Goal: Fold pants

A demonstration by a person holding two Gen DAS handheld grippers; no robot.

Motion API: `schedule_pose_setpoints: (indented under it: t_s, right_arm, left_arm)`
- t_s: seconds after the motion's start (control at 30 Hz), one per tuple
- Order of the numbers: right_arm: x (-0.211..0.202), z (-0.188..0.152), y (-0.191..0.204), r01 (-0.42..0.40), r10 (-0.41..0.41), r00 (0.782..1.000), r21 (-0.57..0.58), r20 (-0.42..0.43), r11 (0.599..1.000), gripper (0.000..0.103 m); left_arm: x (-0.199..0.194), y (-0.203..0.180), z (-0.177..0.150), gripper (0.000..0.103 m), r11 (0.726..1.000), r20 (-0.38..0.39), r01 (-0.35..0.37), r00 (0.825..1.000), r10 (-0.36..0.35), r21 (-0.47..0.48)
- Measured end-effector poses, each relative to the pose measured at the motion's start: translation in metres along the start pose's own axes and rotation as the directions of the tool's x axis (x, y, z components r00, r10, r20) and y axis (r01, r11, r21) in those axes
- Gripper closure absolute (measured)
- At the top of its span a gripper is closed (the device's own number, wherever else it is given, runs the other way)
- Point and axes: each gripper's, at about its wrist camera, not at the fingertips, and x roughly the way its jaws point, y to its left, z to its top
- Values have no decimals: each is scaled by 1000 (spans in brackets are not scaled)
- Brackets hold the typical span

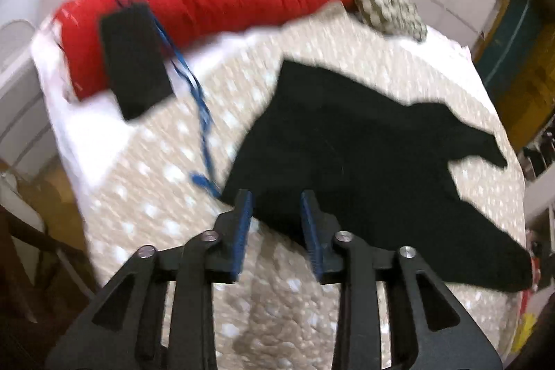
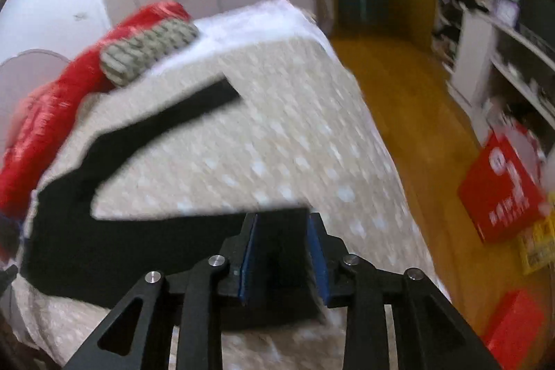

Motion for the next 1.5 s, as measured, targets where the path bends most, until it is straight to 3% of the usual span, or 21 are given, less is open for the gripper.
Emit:
schedule_pose_setpoints:
  t_s: [0.03, 0.13, 0.23, 0.33, 0.4, 0.53, 0.7, 0.8, 0.87, 0.97, 1.0, 1.1, 1.13, 1.3, 1.4, 1.5]
  right_arm:
    - [1, 7, 8, -37, 37, 999, -19, 12, 999, 68]
    - [8, 25, 53, -191, 198, 980, -130, 37, 973, 62]
    - [30, 37, 110, -285, 306, 952, -294, 27, 912, 58]
    - [58, 46, 169, -323, 357, 934, -488, -24, 811, 58]
    - [78, 52, 207, -314, 358, 933, -594, -47, 741, 58]
    - [128, 66, 259, -287, 339, 938, -701, -68, 653, 58]
    - [191, 87, 287, -332, 336, 930, -742, -152, 582, 56]
    - [226, 90, 294, -348, 276, 932, -788, -234, 508, 54]
    - [240, 90, 294, -382, 266, 921, -799, -286, 464, 54]
    - [261, 89, 293, -425, 259, 904, -776, -340, 466, 54]
    - [264, 88, 292, -433, 263, 901, -767, -346, 473, 58]
    - [257, 82, 290, -443, 307, 894, -746, -326, 497, 95]
    - [253, 79, 289, -424, 303, 903, -755, -306, 501, 98]
    - [195, 79, 265, -369, 354, 915, -748, -191, 551, 99]
    - [132, 75, 236, -389, 438, 889, -719, -130, 576, 99]
    - [77, 50, 212, -406, 488, 866, -721, -107, 562, 99]
  left_arm:
    - [-4, 0, 5, 49, 1000, 12, 10, 1000, -10, -3]
    - [1, -4, 25, 47, 999, 35, 46, 998, -46, 0]
    - [25, -20, 43, 47, 997, 12, 75, 997, -75, 14]
    - [51, -32, 57, 47, 996, -18, 85, 996, -85, 22]
    - [67, -43, 67, 47, 997, -30, 79, 996, -78, 23]
    - [121, -53, 83, 47, 1000, -91, 12, 996, -10, 24]
    - [160, -40, 89, 46, 999, -134, -38, 990, 37, -4]
    - [168, -30, 89, 36, 999, -127, -18, 992, 14, -29]
    - [172, -27, 85, 32, 1000, -107, -8, 994, 6, -20]
    - [171, -28, 81, 30, 1000, -68, -10, 998, 10, -2]
    - [172, -28, 81, 29, 1000, -64, -11, 998, 11, 4]
    - [174, -26, 84, 29, 1000, -62, 3, 998, -3, -7]
    - [171, -23, 84, 29, 1000, -58, 13, 998, -15, -20]
    - [142, -4, 86, 29, 994, -22, -53, 998, 51, -93]
    - [116, 14, 83, 29, 990, 19, -35, 999, 38, -138]
    - [87, 29, 77, 29, 985, 66, -38, 997, 50, -169]
